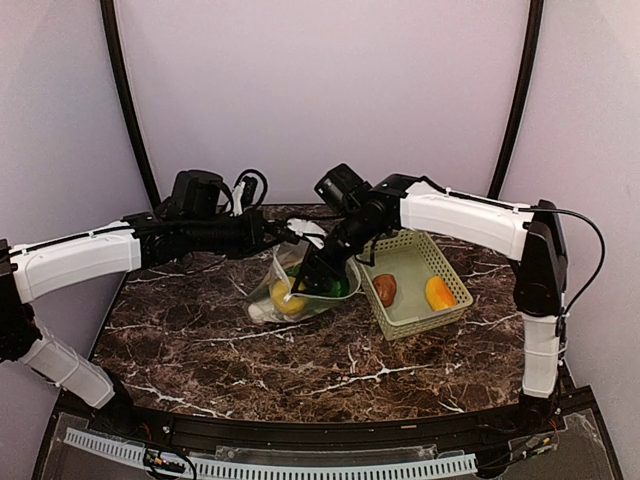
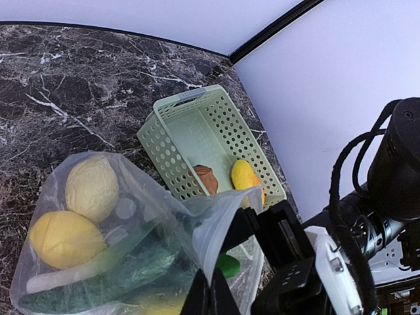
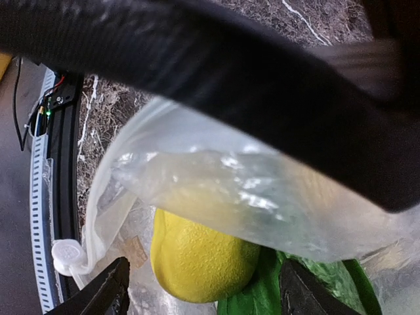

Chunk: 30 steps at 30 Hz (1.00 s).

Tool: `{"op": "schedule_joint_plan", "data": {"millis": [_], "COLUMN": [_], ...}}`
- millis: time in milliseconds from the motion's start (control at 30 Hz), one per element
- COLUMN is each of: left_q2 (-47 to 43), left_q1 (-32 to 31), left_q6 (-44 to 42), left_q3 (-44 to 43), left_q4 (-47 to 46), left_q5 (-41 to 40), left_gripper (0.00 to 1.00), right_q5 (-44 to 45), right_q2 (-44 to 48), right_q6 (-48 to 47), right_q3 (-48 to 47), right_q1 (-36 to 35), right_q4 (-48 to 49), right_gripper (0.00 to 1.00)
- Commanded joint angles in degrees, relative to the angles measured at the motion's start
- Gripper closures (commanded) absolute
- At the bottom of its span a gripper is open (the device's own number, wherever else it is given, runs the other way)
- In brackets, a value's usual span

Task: Place the food in the zip-top bag and seal the zipper
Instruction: Place the fake fruit in the zipper food storage bag, then adjust the zipper food storage bag at the center of the board.

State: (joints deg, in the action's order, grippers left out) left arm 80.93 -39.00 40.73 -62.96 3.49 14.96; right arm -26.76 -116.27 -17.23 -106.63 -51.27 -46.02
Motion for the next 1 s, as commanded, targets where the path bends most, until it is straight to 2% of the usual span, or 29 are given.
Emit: {"op": "schedule_joint_plan", "data": {"millis": [0,167,333,467,567,600,667,700,800,967], "left_q2": [-3.3,-3.6,-3.7,-3.8,-3.5,-3.4,-3.1,-3.1,-3.2,-3.9], "left_q1": [0.1,0.1,0.1,0.1,0.1,0.1,0.1,0.1,0.1,0.1], "left_q6": [-0.5,-0.7,-0.7,-0.2,0.1,0.1,0.1,0.0,-1.2,-6.6], "left_q3": [1.5,1.7,2.1,2.9,3.7,3.8,3.8,3.8,2.5,-4.4], "left_q4": [-0.3,-0.6,-0.9,-1.5,-2.2,-2.2,-2.2,-2.0,0.2,8.3], "left_q5": [-1.3,-1.4,-1.4,-1.3,-1.3,-1.3,-1.3,-1.3,-1.9,-1.3], "left_gripper": [0.99,0.99,0.99,0.99,0.99,0.99,0.99,0.99,0.99,0.99], "right_q5": [-4.0,-2.6,8.8,11.7,11.8,11.6,11.2,11.1,10.2,4.7], "right_q2": [4.7,10.0,14.2,15.5,14.4,13.6,12.4,11.9,10.9,9.7], "right_q6": [0.2,1.1,0.4,1.2,1.9,2.1,2.7,3.0,3.5,3.1], "right_q3": [-1.9,0.4,9.9,14.8,16.1,15.8,14.8,14.3,10.1,-6.7], "right_q1": [1.7,5.8,7.7,8.1,8.2,8.3,8.4,8.5,9.3,11.7], "right_q4": [-1.8,-1.1,3.0,4.0,3.9,3.5,2.7,2.5,0.4,-6.2], "right_gripper": [0.23,0.24,0.35,0.41,0.52,0.62,0.90,0.99,1.00,1.00]}}
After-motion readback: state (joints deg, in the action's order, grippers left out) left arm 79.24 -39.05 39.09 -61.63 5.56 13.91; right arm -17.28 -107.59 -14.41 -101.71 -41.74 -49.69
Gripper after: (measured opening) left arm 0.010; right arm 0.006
